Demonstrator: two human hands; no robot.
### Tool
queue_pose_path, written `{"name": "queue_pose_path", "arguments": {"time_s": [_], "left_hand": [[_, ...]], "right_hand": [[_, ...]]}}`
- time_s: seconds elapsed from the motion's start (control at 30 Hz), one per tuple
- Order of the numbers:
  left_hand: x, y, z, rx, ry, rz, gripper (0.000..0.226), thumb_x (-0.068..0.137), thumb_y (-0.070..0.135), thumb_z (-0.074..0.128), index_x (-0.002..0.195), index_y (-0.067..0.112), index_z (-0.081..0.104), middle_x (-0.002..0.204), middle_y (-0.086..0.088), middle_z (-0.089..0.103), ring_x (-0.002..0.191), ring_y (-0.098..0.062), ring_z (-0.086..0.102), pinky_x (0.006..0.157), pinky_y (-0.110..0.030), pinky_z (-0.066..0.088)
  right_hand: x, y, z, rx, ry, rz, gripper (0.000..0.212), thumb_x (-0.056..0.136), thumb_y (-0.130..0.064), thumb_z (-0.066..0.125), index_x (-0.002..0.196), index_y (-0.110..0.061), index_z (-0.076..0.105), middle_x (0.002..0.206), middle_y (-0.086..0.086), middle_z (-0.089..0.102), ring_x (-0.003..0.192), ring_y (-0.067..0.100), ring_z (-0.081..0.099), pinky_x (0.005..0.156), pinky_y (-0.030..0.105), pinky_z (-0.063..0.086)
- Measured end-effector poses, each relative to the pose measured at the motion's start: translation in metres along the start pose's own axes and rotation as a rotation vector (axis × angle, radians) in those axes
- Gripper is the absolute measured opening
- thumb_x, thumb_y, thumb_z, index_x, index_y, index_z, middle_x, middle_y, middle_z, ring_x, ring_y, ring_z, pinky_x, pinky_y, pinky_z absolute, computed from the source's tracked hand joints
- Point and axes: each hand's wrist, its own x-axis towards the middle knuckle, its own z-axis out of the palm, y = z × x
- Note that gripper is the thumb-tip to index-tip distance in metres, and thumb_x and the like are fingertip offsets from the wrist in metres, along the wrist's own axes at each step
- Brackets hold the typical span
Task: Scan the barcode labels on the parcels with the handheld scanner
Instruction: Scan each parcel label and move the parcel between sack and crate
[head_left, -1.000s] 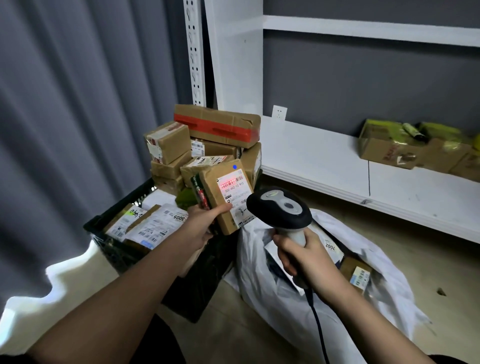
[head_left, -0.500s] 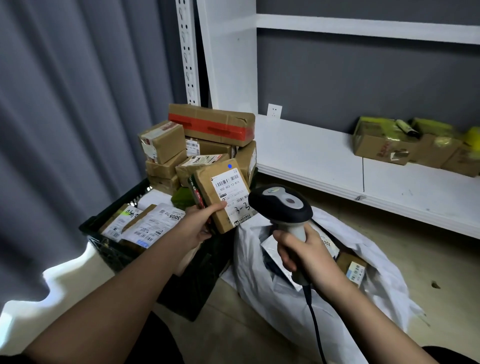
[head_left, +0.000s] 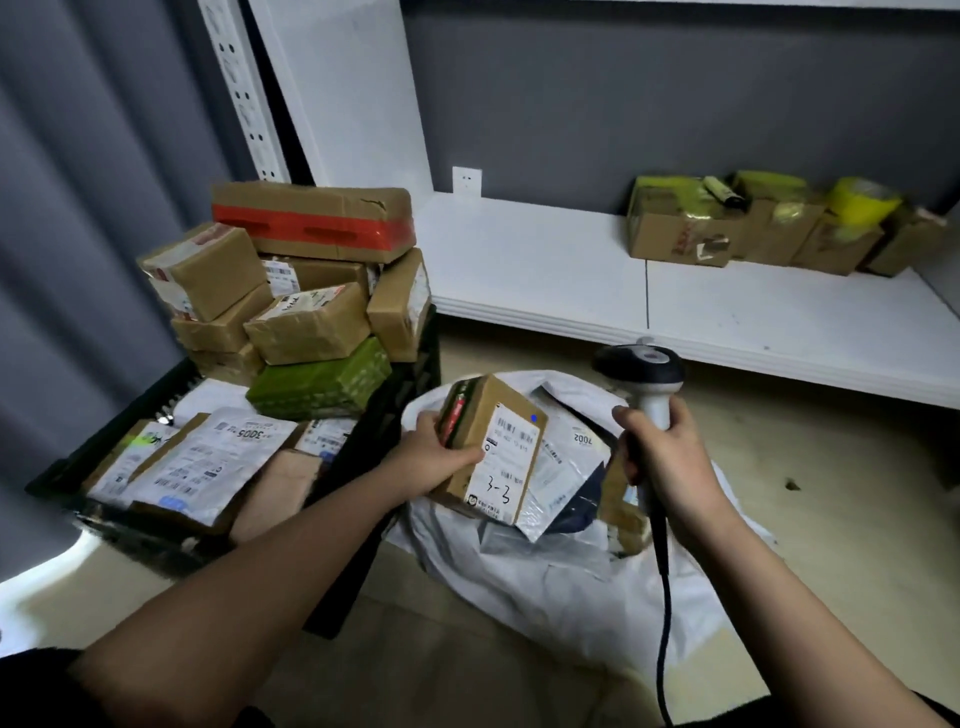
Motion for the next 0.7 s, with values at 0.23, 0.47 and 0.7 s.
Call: {"name": "queue_pose_path", "arguments": {"time_s": [0.23, 0.47, 0.7], "left_hand": [[0.032, 0.051, 0.102, 0.641, 0.076, 0.230, 0.087, 0.073, 0.060, 0.066, 0.144, 0.031, 0.023, 0.130, -0.010, 0.045, 0.117, -0.031, 0.049, 0.095, -0.039, 0.042], [0.076, 0.070, 0.167, 0.983, 0.231, 0.305, 0.077, 0.080, 0.058, 0.060, 0.138, 0.019, 0.028, 0.130, -0.014, 0.043, 0.115, -0.032, 0.046, 0.091, -0.042, 0.035], [0.109, 0.085, 0.197, 1.144, 0.254, 0.469, 0.062, 0.090, 0.051, 0.050, 0.139, 0.019, 0.029, 0.141, -0.016, 0.035, 0.124, -0.034, 0.039, 0.103, -0.047, 0.029]], "right_hand": [[0.026, 0.029, -0.045, 0.043, 0.080, 0.080, 0.013, 0.092, -0.014, 0.058, 0.099, -0.011, 0.047, 0.046, -0.003, 0.047, 0.039, 0.013, 0.039, 0.043, 0.025, 0.031], [0.037, 0.033, -0.065, 0.144, 0.096, 0.144, 0.016, 0.092, -0.017, 0.059, 0.096, -0.012, 0.045, 0.051, 0.000, 0.045, 0.040, 0.014, 0.038, 0.043, 0.026, 0.031], [0.036, 0.028, -0.071, 0.217, 0.063, 0.138, 0.015, 0.092, -0.013, 0.059, 0.092, -0.010, 0.044, 0.051, 0.001, 0.043, 0.040, 0.014, 0.035, 0.041, 0.028, 0.030]]}}
